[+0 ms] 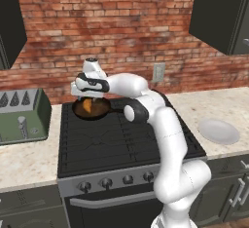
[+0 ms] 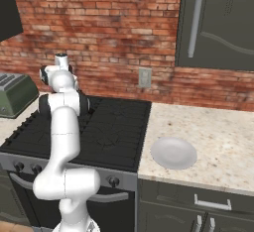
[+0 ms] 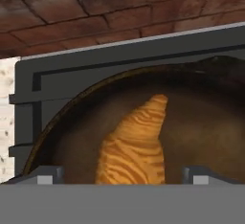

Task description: Pick the croissant and place it on the pan. Then turn on the stove to warm the croissant.

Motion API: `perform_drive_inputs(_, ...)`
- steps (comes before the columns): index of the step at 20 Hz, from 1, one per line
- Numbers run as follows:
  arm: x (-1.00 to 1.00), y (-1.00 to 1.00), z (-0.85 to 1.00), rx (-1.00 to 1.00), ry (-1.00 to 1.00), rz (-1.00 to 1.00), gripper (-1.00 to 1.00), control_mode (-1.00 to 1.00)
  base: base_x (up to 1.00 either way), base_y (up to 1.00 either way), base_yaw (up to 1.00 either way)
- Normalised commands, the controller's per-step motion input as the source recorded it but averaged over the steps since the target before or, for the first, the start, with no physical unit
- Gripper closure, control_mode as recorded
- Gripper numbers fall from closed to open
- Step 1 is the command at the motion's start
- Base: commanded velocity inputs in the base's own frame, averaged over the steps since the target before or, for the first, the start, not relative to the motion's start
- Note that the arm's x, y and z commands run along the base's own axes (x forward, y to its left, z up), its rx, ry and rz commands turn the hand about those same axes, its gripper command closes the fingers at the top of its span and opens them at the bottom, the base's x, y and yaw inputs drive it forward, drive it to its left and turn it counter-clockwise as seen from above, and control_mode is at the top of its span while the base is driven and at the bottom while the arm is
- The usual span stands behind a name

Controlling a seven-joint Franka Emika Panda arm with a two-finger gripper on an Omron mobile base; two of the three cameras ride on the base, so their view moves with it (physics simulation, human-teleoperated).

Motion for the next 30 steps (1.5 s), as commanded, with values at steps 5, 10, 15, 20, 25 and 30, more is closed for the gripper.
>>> perform_drive_inputs(5,-0.49,-0.15,0.17,0.0,0.0,0.0,-1.0,-1.0,0.0,0.0,0.0)
perform_drive_inputs(10,-0.49,-0.26,0.24,0.02,0.0,0.0,-1.0,-1.0,0.0,0.0,0.0)
perform_drive_inputs(15,-0.57,-0.31,0.47,0.07,-0.02,0.03,-1.0,-1.0,0.0,0.0,0.0)
perform_drive_inputs(20,-0.61,-0.26,0.51,0.09,-0.03,0.07,-1.0,-1.0,0.0,0.0,0.0)
perform_drive_inputs(25,-0.7,-0.13,0.39,0.03,-0.03,0.1,-1.0,-1.0,0.0,0.0,0.0)
perform_drive_inputs(30,-0.63,-0.13,0.36,0.0,-0.01,0.1,-1.0,-1.0,0.0,0.0,0.0)
